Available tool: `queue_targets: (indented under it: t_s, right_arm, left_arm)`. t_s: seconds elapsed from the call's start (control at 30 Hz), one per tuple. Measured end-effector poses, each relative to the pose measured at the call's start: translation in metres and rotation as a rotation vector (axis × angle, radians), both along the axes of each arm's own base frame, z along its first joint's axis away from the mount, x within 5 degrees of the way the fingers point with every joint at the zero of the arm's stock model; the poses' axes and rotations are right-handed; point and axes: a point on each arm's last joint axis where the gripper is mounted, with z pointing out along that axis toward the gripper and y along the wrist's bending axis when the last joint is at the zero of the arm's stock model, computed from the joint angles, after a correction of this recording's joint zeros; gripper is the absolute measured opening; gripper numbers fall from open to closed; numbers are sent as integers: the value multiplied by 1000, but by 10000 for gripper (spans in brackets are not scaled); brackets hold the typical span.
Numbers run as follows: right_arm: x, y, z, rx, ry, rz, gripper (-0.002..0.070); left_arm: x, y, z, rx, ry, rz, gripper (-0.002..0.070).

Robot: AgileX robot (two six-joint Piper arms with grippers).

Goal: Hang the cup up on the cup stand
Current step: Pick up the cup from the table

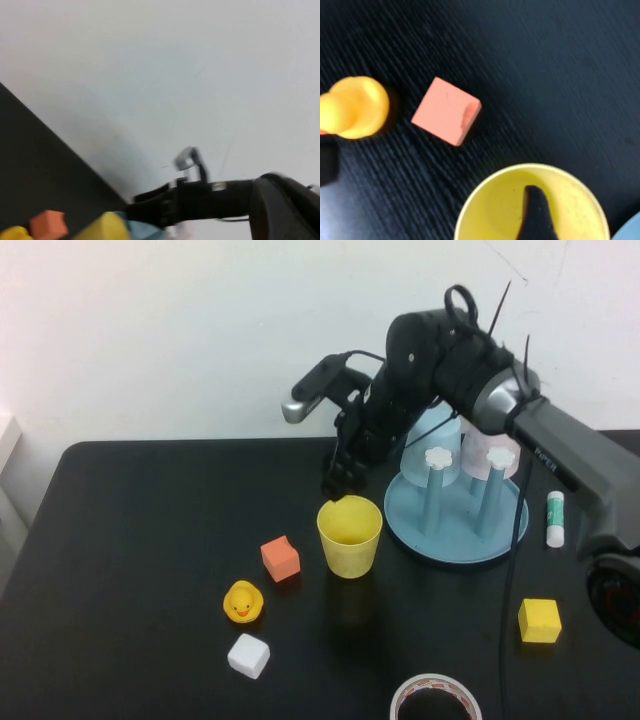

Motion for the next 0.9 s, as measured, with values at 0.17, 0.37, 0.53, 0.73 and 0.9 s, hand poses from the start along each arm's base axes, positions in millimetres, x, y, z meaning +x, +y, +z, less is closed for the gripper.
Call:
queue_targets:
  t_s: [0.17, 0.37, 0.53, 0.73, 0.9]
  right_arm:
    - [4, 2, -25, -25, 16, 25, 438]
    - [4, 1, -41, -70, 27, 74, 438]
    - [3, 0, -52, -90, 56, 89, 358]
    - [0, -1, -54, -110, 89, 96, 69]
    - [0, 2, -41, -90, 99, 37, 22]
  left_arm:
    - [0, 0, 2, -79, -2, -1, -1]
    - [0, 1, 3, -153, -2, -3, -1]
    - [0, 1, 4, -216, 0, -8, -1]
    - [0, 1, 6, -338, 7, -22, -1]
    - [-1, 1, 7, -409, 12, -31, 134]
